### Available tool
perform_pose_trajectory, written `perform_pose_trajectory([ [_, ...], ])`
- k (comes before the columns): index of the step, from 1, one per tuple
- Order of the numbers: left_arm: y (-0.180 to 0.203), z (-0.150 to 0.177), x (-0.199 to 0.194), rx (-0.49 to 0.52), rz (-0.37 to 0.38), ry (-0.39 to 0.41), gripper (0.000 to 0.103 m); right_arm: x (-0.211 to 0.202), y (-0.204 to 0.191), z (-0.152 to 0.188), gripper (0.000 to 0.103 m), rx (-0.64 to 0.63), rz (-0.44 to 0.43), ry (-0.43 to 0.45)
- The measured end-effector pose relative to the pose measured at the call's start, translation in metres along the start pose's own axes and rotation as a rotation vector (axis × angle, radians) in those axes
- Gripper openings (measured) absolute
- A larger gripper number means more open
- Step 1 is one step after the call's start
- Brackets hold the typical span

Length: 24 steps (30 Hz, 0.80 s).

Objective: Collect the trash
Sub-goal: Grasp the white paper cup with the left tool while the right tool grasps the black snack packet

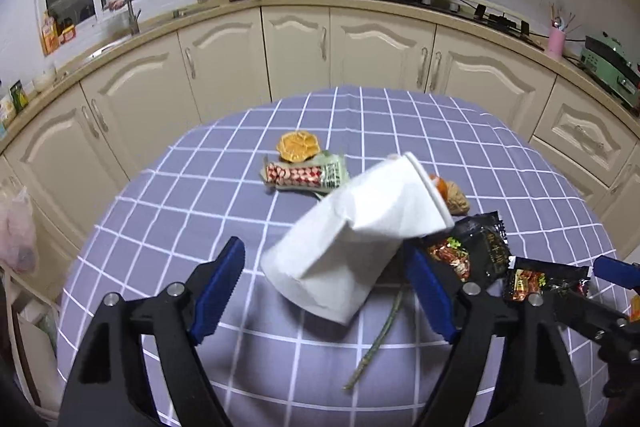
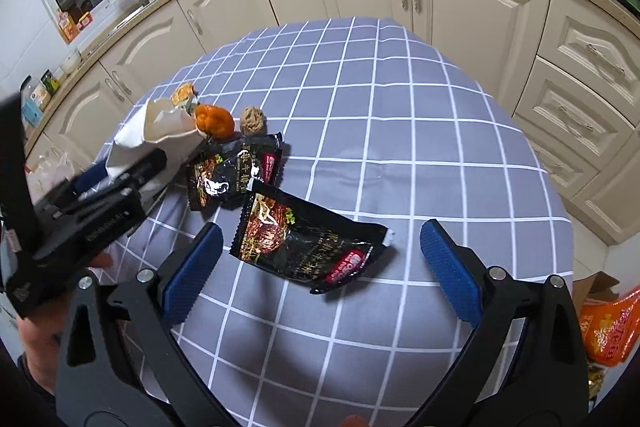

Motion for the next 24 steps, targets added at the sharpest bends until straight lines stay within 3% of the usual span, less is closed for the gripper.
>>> perform_pose_trajectory([
  [5, 0.007, -0.005, 0.01, 0.055, 0.013, -0.005, 0.089, 0.008, -0.005, 0.002, 0.097, -0.022, 0.005, -0.015],
  [7, 0.007, -0.005, 0.012, 0.055, 0.037, -0.015, 0.064, 0.011, -0.006, 0.003, 0.097, -0.033, 0.011, -0.016],
  [9, 0.008, -0.006, 0.012, 0.049, 0.058, -0.017, 0.055, 0.016, -0.008, 0.006, 0.096, -0.05, 0.015, -0.023],
  [11, 0.009, -0.005, 0.009, 0.063, 0.06, -0.012, 0.046, 0.016, -0.01, 0.008, 0.081, -0.071, 0.048, -0.005],
  [12, 0.009, -0.004, 0.007, 0.068, 0.054, -0.009, 0.046, 0.015, -0.01, 0.008, 0.075, -0.079, 0.056, 0.003],
  [14, 0.007, 0.001, 0.004, 0.061, 0.058, -0.009, 0.046, 0.013, -0.011, 0.008, 0.052, -0.074, 0.048, 0.005],
  [17, 0.001, 0.006, -0.003, 0.038, 0.059, -0.004, 0.046, 0.01, -0.008, 0.01, 0.032, -0.069, 0.03, 0.002],
  [24, -0.008, 0.016, -0.027, -0.003, 0.072, 0.023, 0.046, -0.004, 0.0, 0.024, 0.022, -0.03, -0.02, -0.001],
])
Point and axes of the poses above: each gripper's, at about its wrist camera, not at the fingertips, and x roughly the way its jaws point, y to its right, z to its underside, the point moved 5 cm from there along x, roughly the way its jaws point, and after that the axes turned 8 degrees about z, right-handed, at the moved point
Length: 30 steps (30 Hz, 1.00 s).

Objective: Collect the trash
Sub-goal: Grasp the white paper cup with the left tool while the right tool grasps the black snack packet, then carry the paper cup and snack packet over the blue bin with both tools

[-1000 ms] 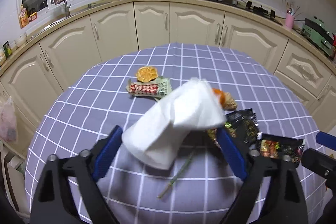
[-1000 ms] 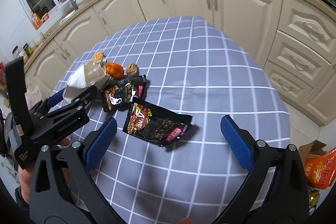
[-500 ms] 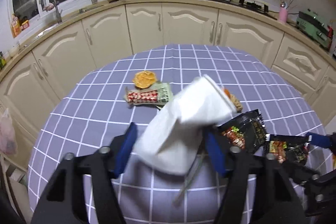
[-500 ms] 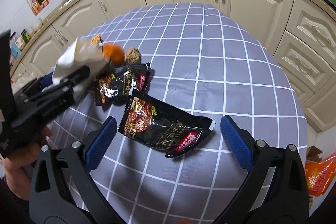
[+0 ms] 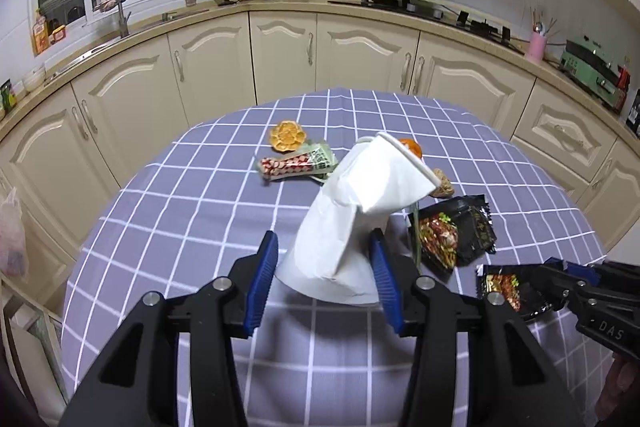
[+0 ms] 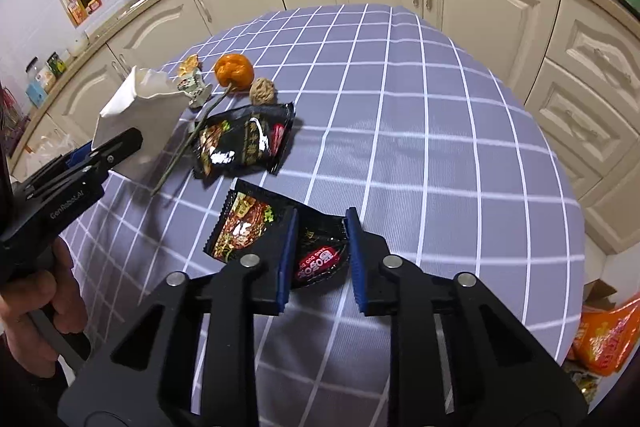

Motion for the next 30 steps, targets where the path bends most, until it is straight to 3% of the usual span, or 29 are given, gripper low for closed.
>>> perform_pose_trajectory([
  [5, -0.004, 0.005, -0.022, -0.022, 0.005, 0.027, 0.046, -0.01, 0.006, 0.007, 0.008, 0.031, -0.025, 0.005],
  [10, -0.002, 0.011, -0.04, -0.025, 0.019, 0.043, 0.046, -0.013, 0.008, 0.015, 0.013, 0.052, -0.047, -0.022],
  [13, -0.002, 0.016, -0.049, -0.029, 0.026, 0.048, 0.046, -0.028, 0.001, 0.018, 0.076, -0.014, -0.035, 0.037],
  [18, -0.002, 0.023, -0.058, -0.035, 0.039, 0.046, 0.046, -0.033, -0.023, 0.02, 0.076, -0.215, -0.026, 0.042],
  [22, -0.002, 0.027, -0.062, -0.035, 0.046, 0.043, 0.046, -0.009, -0.036, 0.019, 0.076, -0.375, -0.011, -0.005],
  [24, 0.0, 0.029, -0.064, -0.036, 0.047, 0.043, 0.046, -0.002, -0.044, 0.023, 0.073, -0.424, -0.05, -0.039],
  [27, -0.001, 0.031, -0.068, -0.04, 0.047, 0.045, 0.046, -0.003, -0.055, 0.027, 0.052, -0.466, -0.073, -0.039],
  [28, -0.001, 0.031, -0.068, -0.041, 0.046, 0.045, 0.046, -0.004, -0.057, 0.026, 0.04, -0.453, -0.083, -0.04],
  [30, -0.001, 0.033, -0.068, -0.042, 0.047, 0.042, 0.046, -0.006, -0.059, 0.029, 0.03, -0.446, -0.082, -0.035],
])
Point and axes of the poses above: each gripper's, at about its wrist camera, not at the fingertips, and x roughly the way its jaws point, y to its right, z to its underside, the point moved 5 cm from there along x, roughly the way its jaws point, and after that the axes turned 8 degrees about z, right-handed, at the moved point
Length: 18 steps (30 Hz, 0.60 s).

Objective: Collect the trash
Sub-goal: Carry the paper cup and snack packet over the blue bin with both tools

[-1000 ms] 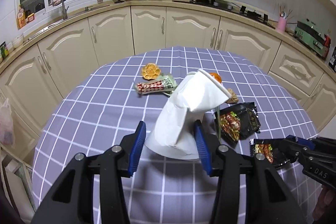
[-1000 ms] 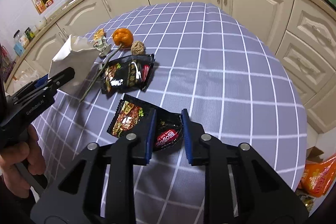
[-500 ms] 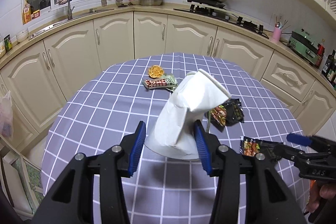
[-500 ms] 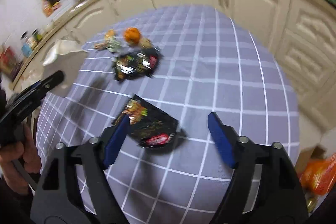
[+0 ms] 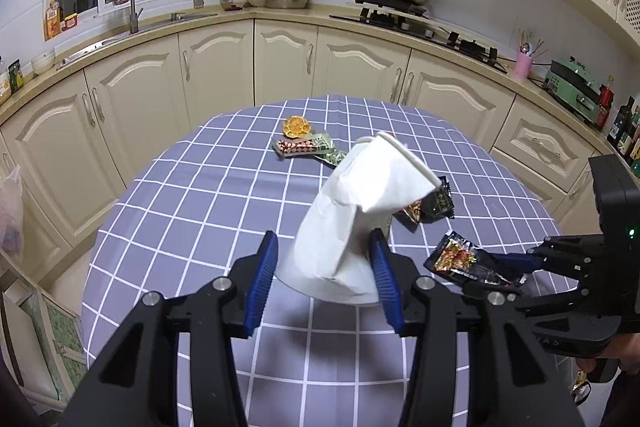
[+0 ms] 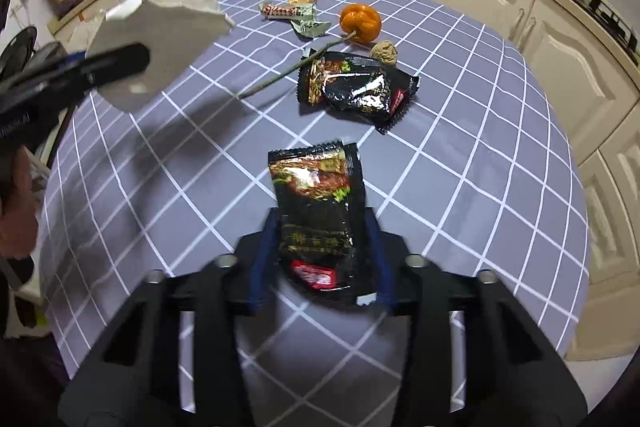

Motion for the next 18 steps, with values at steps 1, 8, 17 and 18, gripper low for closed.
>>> perform_pose_trajectory([
  [1, 0.001, 0.001, 0.0, -0.001, 0.002, -0.001, 0.046, -0.001, -0.001, 0.001, 0.028, 0.005, 0.002, 0.002],
  [8, 0.012, -0.004, -0.009, 0.008, 0.026, 0.02, 0.046, -0.03, 0.013, 0.004, 0.022, 0.148, -0.034, 0.074],
  [17, 0.047, -0.022, -0.026, 0.031, 0.092, 0.068, 0.046, -0.087, 0.046, 0.003, 0.022, 0.28, -0.011, 0.206],
  [18, 0.053, -0.025, -0.028, 0.037, 0.102, 0.077, 0.046, -0.097, 0.052, 0.004, 0.022, 0.302, -0.004, 0.229],
])
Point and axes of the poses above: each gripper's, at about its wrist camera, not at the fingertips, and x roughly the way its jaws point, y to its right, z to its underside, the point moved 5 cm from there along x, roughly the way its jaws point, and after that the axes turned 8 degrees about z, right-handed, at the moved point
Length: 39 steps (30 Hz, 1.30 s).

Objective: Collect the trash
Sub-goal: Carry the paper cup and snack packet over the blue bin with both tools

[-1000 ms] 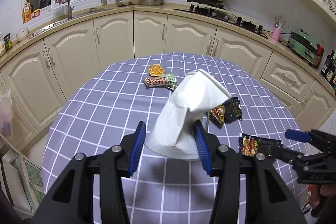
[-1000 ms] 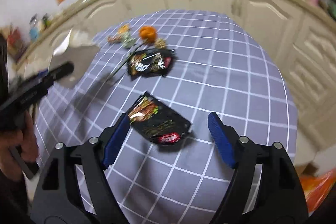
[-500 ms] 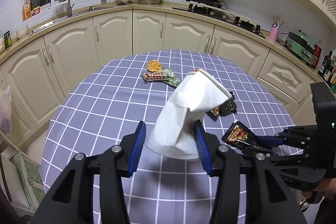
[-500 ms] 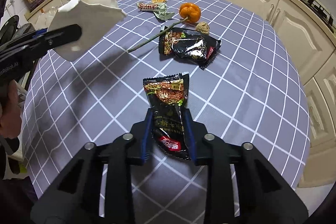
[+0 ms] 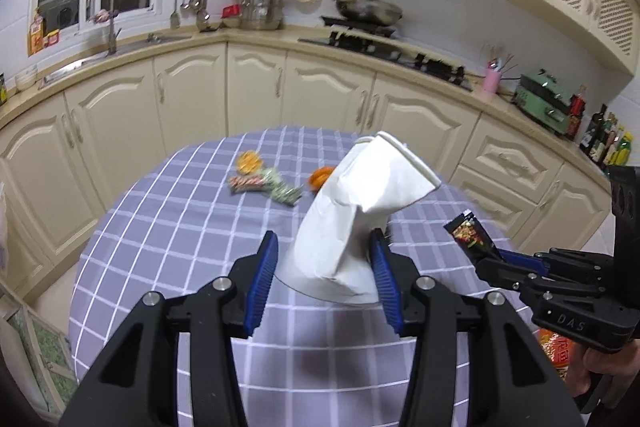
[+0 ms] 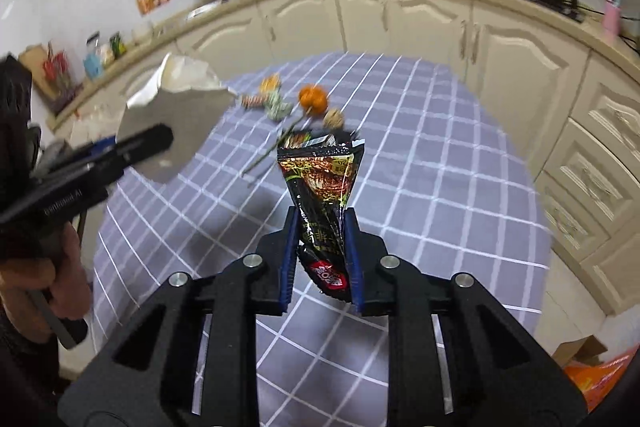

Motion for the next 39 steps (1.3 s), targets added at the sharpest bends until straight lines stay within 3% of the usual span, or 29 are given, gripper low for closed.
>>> perform_pose_trajectory([
  [9, 0.078, -0.022, -0.007, 0.091, 0.136, 0.04, 0.046, -0.083, 0.073, -0.001, 0.022, 0.197, 0.109, 0.157],
  [17, 0.168, -0.008, 0.009, 0.184, 0.303, -0.017, 0.046, -0.153, 0.174, 0.054, 0.022, 0.429, 0.291, 0.203],
  [23, 0.241, 0.028, 0.034, 0.267, 0.428, -0.124, 0.046, -0.18, 0.241, 0.122, 0.022, 0.618, 0.407, 0.159],
  [28, 0.3, 0.074, 0.062, 0.343, 0.508, -0.244, 0.046, -0.187, 0.273, 0.183, 0.022, 0.745, 0.462, 0.107],
  [39, 0.382, 0.18, 0.12, 0.476, 0.568, -0.496, 0.046, -0.172, 0.313, 0.265, 0.022, 0.93, 0.491, 0.016],
])
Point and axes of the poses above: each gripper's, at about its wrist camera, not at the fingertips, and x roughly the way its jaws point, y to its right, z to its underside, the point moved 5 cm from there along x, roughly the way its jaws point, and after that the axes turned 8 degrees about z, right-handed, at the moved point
